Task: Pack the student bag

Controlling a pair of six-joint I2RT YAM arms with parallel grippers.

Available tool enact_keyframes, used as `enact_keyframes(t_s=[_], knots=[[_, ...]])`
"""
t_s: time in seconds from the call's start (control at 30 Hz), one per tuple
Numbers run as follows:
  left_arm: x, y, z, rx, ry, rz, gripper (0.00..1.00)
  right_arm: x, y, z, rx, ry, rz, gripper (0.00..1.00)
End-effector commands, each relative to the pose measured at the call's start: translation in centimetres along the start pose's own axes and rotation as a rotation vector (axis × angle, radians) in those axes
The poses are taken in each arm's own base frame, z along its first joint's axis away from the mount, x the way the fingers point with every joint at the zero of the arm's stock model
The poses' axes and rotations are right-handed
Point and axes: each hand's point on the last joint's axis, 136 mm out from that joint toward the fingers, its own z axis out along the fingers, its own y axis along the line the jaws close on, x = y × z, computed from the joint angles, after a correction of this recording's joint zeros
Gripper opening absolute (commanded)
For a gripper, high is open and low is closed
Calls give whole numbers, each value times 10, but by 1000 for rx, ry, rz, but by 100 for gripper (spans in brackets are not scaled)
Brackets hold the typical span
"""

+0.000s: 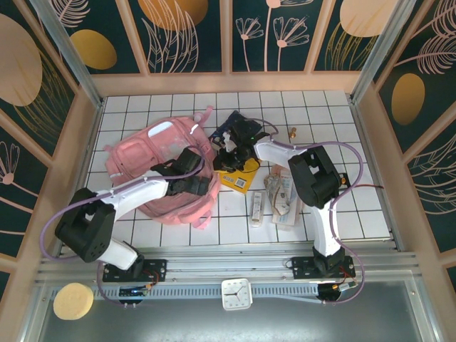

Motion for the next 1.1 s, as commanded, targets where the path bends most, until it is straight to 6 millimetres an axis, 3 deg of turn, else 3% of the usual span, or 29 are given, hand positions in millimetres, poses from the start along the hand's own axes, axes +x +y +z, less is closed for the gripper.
enact_keyframes(t_s=[0.0,0.13,0.2,0.23,0.33,0.37,0.53,0.7,0.83,1.03,1.07], knots=[[-5,3,8,-52,7,61,98,-8,26,-17,-75,-39,-40,17],[-11,8,15,-100,13,86,94,-8,28,-20,-77,-45,-47,16],[-13,9,20,-119,9,103,83,-6,28,-20,-82,-46,-45,16],[-14,8,23,-116,12,112,74,-5,29,-19,-86,-44,-43,16],[-10,3,30,-96,35,141,20,-3,27,-20,-84,-46,-36,16],[-24,0,25,-90,5,140,0,-1,26,-20,-81,-46,-35,16],[-57,1,-18,-81,-95,169,0,1,20,-23,-79,-60,-33,18],[-84,0,-70,-32,-215,214,0,-14,17,-32,-93,-118,-29,45],[-84,-3,-94,13,-244,281,0,-25,17,-35,-98,-142,-38,52],[-69,-3,-117,60,-288,382,0,-41,26,-50,-147,-197,-53,53],[-66,-2,-120,64,-298,397,0,-51,19,-60,-150,-225,-32,53]])
